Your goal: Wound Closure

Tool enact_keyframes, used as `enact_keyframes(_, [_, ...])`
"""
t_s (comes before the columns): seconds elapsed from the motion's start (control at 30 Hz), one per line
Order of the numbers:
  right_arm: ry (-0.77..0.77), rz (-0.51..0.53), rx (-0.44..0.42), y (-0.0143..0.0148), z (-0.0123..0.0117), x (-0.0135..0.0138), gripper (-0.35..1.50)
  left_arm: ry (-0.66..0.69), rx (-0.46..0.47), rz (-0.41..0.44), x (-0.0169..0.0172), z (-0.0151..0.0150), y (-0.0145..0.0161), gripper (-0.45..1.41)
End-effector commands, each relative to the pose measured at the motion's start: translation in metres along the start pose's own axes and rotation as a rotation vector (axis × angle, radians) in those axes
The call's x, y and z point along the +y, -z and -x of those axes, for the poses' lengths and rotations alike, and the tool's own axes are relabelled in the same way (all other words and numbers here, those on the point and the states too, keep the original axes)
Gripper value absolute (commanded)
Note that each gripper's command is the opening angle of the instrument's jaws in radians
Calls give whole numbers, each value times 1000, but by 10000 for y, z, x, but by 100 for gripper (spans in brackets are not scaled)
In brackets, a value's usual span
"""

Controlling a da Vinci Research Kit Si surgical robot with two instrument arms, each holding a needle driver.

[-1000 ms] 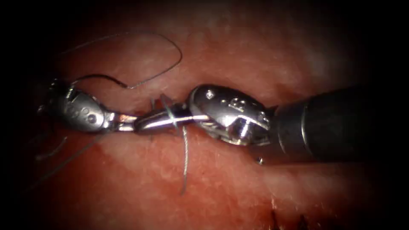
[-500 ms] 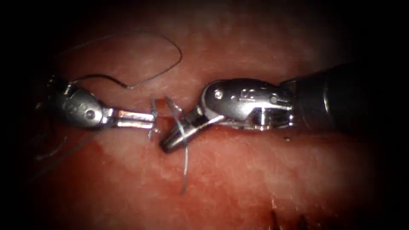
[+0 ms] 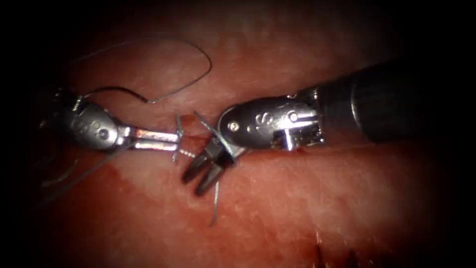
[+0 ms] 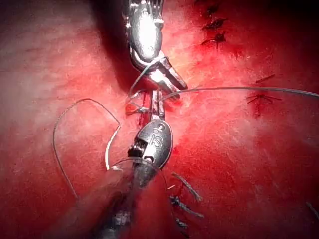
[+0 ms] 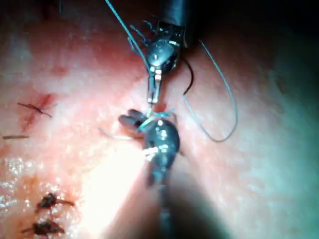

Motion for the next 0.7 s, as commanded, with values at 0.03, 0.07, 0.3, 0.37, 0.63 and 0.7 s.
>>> enact_keyframes(0.03, [10, -18, -18, -8, 3, 0, 42, 3, 0, 2, 11, 6, -3, -45])
enact_keyframes(0.07, [16, -24, -33, -7, 4, 0, 46, 3, -1, 2, 11, 6, -2, -45])
enact_keyframes(0.3, [44, -63, -99, -9, 7, -3, 93, 4, -2, -1, 12, 6, -2, -45])
enact_keyframes(0.37, [53, -76, -120, -11, 10, -4, 93, 4, -2, -1, 12, 6, -1, -45])
enact_keyframes(0.63, [88, -143, -210, -36, 39, -1, 74, 3, -2, -1, 14, 6, 0, -45])
enact_keyframes(0.7, [97, -152, -224, -41, 43, -3, 71, 3, -2, -1, 14, 6, 0, -45])
